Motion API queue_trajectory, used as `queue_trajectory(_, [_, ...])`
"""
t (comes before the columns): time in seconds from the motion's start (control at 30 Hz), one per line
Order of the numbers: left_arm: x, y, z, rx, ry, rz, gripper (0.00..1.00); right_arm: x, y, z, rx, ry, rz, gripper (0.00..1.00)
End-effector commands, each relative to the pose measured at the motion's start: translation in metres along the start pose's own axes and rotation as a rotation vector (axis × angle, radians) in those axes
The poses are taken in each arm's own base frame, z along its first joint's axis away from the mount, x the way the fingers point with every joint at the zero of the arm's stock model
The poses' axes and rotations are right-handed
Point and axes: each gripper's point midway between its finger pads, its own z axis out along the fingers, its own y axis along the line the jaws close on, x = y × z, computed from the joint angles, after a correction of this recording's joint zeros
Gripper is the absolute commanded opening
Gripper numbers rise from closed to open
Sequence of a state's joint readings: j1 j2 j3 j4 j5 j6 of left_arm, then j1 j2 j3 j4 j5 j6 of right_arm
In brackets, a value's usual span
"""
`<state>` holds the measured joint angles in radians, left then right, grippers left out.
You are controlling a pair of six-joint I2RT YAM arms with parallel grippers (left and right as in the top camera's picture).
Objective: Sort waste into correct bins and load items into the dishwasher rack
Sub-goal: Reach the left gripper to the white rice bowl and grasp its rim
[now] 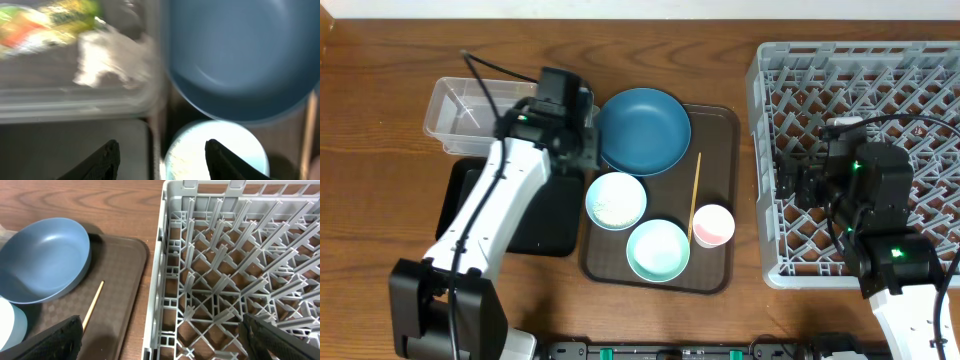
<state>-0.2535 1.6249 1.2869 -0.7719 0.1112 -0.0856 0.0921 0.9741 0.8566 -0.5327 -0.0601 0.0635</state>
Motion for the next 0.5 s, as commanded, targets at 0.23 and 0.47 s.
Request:
queue_trajectory(0.23, [0.028,-0.072,0.001,0.091,0.061,0.059,0.57,-0.010,0.001,-0.003,-0.002,-0.022,-0.010,0.99])
queue_trajectory(0.47, [0.048,-0.097,0.026,0.083,0.144,0.026,0.57,-0.010,0.001,-0.002,-0.002,-0.022,0.002,0.99])
